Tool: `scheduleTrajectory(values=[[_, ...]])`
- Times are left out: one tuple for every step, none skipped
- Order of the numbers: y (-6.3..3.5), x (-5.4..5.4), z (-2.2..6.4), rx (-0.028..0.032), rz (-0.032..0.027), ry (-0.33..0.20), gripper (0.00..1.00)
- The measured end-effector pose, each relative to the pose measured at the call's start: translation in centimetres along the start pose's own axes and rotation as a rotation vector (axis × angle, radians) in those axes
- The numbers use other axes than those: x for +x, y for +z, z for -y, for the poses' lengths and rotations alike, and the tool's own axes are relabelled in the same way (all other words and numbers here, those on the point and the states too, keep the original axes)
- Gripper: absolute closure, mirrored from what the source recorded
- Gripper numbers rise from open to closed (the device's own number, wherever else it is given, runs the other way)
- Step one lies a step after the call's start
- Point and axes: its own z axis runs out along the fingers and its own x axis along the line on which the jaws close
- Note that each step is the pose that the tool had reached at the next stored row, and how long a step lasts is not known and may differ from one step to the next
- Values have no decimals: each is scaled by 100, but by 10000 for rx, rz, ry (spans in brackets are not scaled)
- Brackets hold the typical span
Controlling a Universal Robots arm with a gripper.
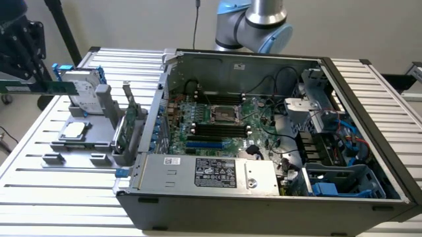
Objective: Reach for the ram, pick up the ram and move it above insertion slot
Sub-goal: 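Pick up the ram and move it above insertion slot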
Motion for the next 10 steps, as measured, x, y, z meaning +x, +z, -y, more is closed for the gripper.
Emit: scheduleTrajectory(values=[[-17,-10,8,6,0,-2,86],[-27,-21,15,16,0,-4,86],[-39,-32,22,24,-1,-8,86],[-45,-42,28,31,-2,-10,86],[-50,-56,33,43,-3,-14,86],[-53,-62,37,52,-4,-15,86],[-53,-61,38,52,-4,-17,86],[-53,-61,38,53,-4,-16,86],[-53,-61,38,53,-4,-16,86],[-53,-61,38,54,-3,-17,86]])
